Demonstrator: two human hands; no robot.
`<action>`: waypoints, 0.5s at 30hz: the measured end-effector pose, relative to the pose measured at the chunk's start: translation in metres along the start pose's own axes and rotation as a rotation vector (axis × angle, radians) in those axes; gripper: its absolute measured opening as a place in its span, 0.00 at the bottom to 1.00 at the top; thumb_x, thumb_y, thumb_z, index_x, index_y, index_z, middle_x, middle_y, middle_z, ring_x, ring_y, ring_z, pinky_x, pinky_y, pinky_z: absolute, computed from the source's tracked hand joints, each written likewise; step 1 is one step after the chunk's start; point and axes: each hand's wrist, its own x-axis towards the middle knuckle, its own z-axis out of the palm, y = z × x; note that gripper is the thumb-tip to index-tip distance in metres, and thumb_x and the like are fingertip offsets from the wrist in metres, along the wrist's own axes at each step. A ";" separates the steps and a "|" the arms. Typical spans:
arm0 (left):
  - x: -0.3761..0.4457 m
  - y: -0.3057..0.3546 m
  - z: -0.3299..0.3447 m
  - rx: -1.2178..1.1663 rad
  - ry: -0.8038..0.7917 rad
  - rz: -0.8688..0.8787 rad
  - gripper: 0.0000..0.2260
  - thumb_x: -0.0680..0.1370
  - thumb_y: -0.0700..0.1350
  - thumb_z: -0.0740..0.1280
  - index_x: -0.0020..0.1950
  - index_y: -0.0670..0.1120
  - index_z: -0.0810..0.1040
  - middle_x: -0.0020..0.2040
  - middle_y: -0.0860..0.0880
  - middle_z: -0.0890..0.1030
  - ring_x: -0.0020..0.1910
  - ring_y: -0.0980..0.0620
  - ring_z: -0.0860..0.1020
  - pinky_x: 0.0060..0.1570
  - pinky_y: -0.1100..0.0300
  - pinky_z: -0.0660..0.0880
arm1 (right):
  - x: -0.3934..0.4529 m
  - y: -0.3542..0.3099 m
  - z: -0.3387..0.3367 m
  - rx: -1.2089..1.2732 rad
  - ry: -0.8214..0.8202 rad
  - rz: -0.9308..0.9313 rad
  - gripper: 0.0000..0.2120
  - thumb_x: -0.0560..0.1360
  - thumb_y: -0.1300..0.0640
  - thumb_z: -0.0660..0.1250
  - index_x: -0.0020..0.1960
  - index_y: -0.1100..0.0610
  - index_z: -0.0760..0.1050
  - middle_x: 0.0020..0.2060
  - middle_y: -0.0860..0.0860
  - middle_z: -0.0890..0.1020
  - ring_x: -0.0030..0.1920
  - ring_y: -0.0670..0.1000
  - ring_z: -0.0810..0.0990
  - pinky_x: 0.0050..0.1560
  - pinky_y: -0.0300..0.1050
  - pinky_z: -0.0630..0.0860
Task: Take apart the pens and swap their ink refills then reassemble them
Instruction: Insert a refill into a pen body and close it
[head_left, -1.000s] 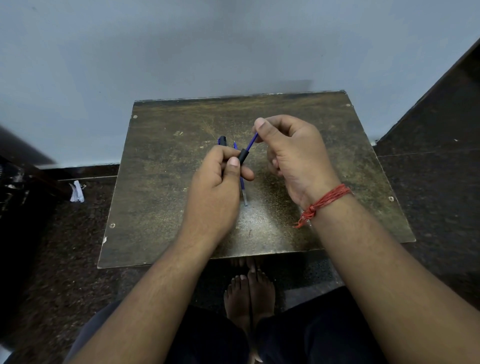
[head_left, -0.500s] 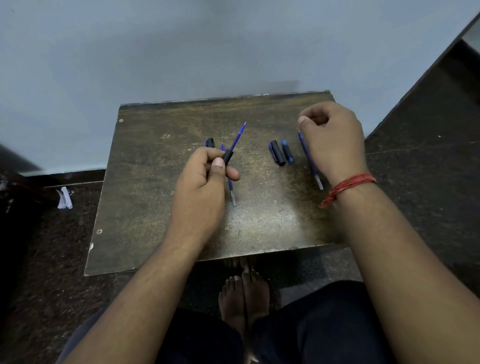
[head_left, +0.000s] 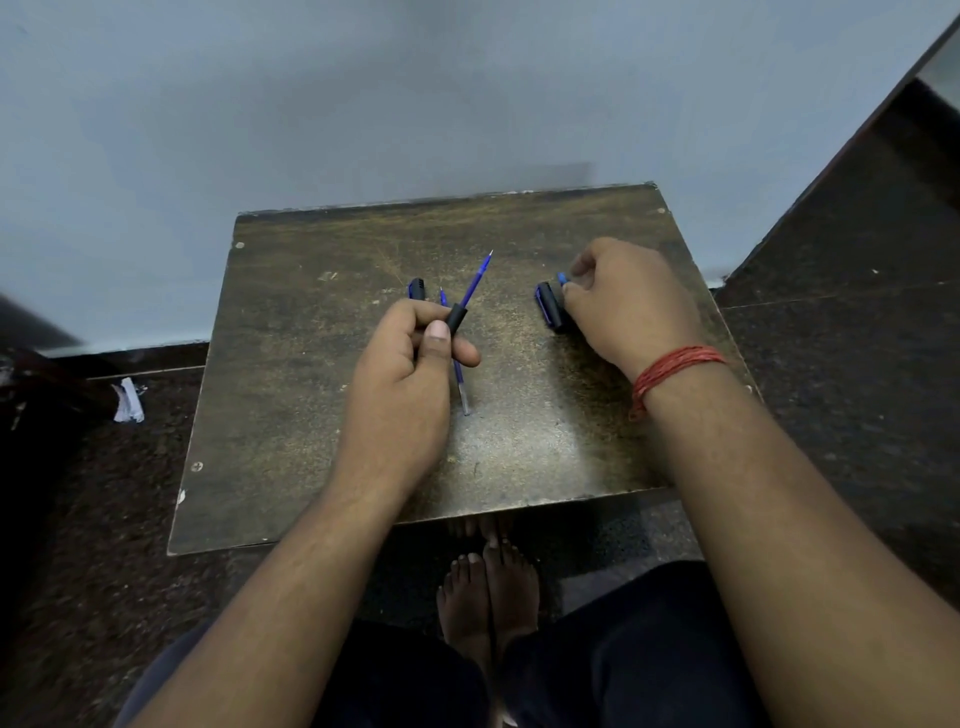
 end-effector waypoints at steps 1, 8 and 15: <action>0.000 0.000 0.000 -0.003 0.002 0.000 0.09 0.83 0.47 0.58 0.49 0.58 0.75 0.42 0.55 0.84 0.28 0.61 0.70 0.35 0.57 0.68 | 0.001 0.000 0.000 0.080 0.031 -0.012 0.10 0.78 0.53 0.64 0.57 0.52 0.79 0.52 0.50 0.82 0.51 0.52 0.80 0.52 0.49 0.78; 0.001 -0.001 0.000 0.012 0.000 0.008 0.10 0.84 0.44 0.58 0.49 0.56 0.75 0.41 0.56 0.84 0.28 0.62 0.70 0.35 0.59 0.68 | -0.012 -0.025 0.011 0.905 -0.069 0.008 0.03 0.75 0.56 0.70 0.43 0.52 0.82 0.27 0.41 0.79 0.25 0.38 0.74 0.27 0.32 0.69; 0.001 -0.001 0.000 0.027 -0.002 0.002 0.09 0.84 0.46 0.58 0.48 0.57 0.75 0.41 0.56 0.85 0.29 0.61 0.70 0.37 0.55 0.68 | -0.012 -0.028 0.006 1.373 -0.119 0.175 0.04 0.77 0.59 0.70 0.43 0.55 0.78 0.36 0.52 0.85 0.22 0.45 0.61 0.22 0.34 0.58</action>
